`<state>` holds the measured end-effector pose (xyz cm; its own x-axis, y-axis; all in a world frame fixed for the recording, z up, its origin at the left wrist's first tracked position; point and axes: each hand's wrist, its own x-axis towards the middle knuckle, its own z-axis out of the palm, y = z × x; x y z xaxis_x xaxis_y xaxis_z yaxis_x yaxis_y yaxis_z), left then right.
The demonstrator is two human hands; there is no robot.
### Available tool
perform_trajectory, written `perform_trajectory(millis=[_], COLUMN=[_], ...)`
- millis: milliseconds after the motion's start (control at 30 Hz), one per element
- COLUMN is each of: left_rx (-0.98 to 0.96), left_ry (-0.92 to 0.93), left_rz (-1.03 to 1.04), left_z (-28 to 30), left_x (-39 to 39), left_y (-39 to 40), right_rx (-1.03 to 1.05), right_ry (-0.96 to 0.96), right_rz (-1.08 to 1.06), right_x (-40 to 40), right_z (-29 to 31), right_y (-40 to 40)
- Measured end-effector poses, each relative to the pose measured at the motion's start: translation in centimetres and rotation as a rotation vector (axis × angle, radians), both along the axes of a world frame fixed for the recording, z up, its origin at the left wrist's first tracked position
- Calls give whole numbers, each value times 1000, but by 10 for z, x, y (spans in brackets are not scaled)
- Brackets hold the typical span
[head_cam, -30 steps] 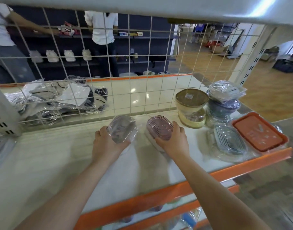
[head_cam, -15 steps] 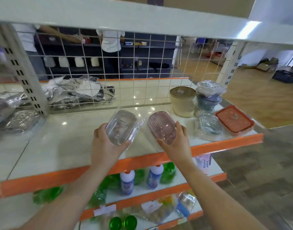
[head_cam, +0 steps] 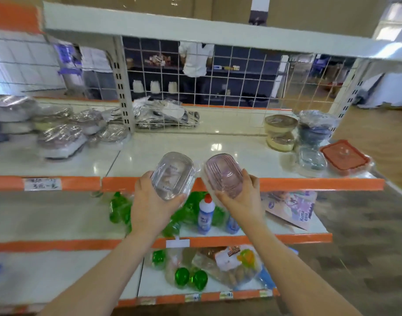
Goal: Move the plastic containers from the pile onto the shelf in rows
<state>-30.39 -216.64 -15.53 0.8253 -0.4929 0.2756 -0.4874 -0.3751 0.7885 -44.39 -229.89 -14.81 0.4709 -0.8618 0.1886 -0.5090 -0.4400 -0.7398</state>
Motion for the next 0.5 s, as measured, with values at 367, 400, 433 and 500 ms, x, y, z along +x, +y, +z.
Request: perform_trajectory(millis=[367, 400, 433, 500], left_rx=[-32, -37, -40, -48], left_ry=[0, 1, 2, -5], left_rz=[231, 254, 275, 318], left_z=[8, 8, 8, 9], left_x=[58, 67, 76, 94], left_y=[122, 135, 148, 174], right_rx=[-3, -5, -6, -12], right_ry=[-7, -3, 1, 6], right_rz=[241, 263, 284, 316], right_x=[89, 101, 113, 137], right_z=[11, 12, 13, 16], right_y=[89, 100, 111, 134])
